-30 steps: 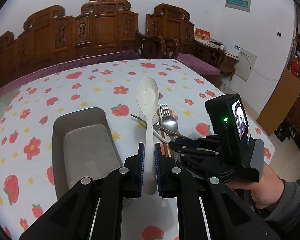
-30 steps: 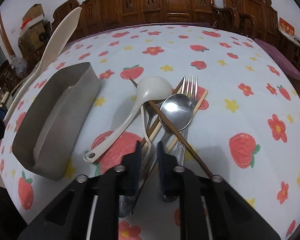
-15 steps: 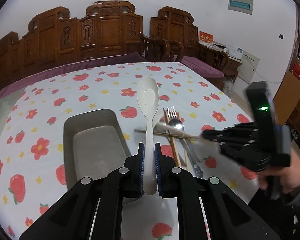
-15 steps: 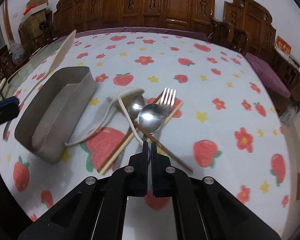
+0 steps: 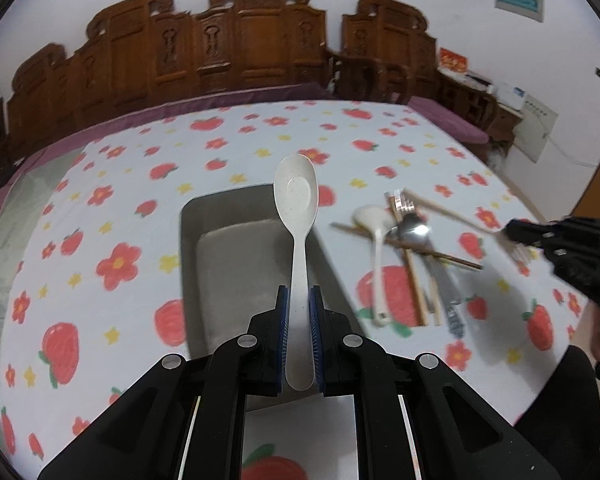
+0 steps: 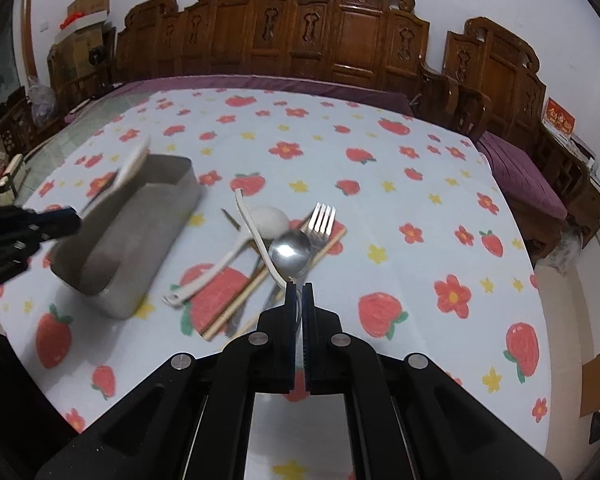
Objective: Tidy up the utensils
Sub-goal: 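Open the left gripper over the tray while the right gripper drops its utensil in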
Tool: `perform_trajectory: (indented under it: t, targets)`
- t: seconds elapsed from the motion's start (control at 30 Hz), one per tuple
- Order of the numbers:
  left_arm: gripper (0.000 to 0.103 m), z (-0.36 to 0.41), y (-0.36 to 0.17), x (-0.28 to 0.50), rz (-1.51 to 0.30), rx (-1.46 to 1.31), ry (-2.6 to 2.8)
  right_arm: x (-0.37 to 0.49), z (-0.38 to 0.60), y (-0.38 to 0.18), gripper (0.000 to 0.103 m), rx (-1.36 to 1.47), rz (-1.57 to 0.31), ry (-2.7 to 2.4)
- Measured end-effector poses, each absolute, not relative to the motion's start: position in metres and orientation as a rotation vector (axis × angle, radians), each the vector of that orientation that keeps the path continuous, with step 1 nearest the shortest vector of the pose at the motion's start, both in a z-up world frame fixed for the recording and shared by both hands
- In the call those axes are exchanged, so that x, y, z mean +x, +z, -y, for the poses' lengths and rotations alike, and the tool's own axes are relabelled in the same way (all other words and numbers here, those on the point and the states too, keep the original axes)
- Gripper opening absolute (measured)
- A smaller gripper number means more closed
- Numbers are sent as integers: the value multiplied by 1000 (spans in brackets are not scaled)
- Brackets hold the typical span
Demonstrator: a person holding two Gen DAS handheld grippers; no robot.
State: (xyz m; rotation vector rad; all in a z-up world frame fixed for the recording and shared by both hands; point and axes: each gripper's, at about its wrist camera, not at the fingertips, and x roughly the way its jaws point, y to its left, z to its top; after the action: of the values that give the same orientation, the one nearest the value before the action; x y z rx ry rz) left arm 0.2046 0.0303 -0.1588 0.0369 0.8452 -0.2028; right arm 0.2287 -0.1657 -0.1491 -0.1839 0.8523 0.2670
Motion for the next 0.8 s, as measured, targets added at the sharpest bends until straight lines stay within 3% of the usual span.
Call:
perform_trajectory:
  t: [0.3,0.37,0.63,0.8]
  targets:
    - [10,-52,-186,226,-930,5,-111,233,135,-139,3,-159,-841,316]
    - [24,-53,-184,226,-922,8,-96,234,127,-138,3,-154,-839,326]
    - [36,-70,-158,220,-852,-20,-86,236,91,-141,3,-109,-853,374]
    - [52,-88,-144,216,-817,-25,-48,242,68,-147,3,-83,-872,393]
